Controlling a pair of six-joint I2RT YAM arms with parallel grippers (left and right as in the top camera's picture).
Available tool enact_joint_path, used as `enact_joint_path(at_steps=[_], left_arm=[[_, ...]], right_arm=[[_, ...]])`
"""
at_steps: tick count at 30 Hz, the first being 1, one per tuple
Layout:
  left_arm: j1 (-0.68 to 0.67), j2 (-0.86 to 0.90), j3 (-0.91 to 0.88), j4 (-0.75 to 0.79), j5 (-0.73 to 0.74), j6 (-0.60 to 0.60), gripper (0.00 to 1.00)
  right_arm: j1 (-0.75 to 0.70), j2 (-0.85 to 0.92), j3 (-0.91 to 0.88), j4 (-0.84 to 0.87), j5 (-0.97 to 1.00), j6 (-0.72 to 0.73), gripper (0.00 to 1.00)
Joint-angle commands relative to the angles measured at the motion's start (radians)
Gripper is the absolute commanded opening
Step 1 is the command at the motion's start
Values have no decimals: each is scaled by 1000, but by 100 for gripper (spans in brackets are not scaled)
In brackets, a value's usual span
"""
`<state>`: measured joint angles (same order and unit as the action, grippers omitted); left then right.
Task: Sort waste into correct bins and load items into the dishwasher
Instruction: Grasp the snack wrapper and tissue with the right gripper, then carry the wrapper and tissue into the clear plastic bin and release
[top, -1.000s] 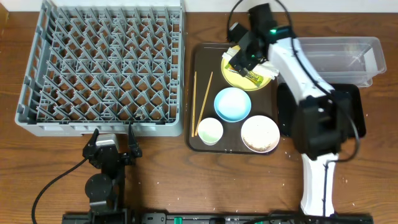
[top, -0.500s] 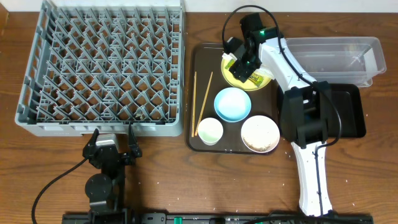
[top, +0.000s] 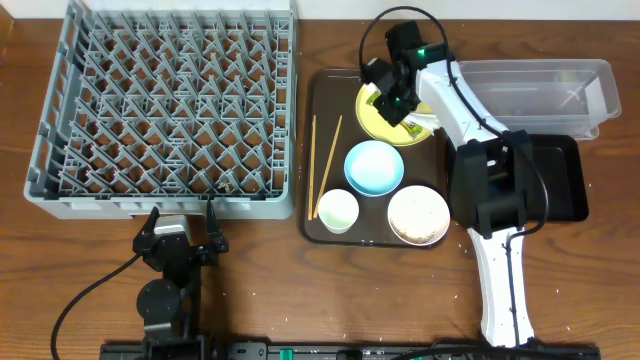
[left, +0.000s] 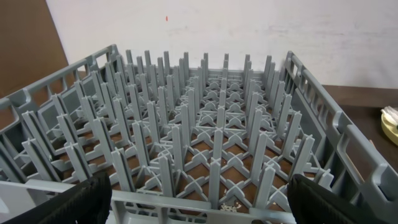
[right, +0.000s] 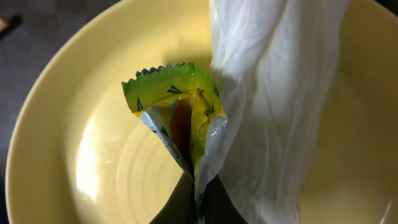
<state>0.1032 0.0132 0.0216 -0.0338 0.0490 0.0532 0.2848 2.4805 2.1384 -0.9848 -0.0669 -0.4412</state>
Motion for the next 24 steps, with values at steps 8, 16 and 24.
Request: enact_joint_path(at_steps=[8,16,24], left_arm=[[4,-3,-18,-35,-15,6,92],[4,-3,-18,-35,-15,6,92],[4,-3,-18,-35,-15,6,92]], right_arm=[[-29,-260,108,-27,16,344,1],[-260,-363,101,-29,18,878,1],[-414,-304,23,-24,81,1459,2]])
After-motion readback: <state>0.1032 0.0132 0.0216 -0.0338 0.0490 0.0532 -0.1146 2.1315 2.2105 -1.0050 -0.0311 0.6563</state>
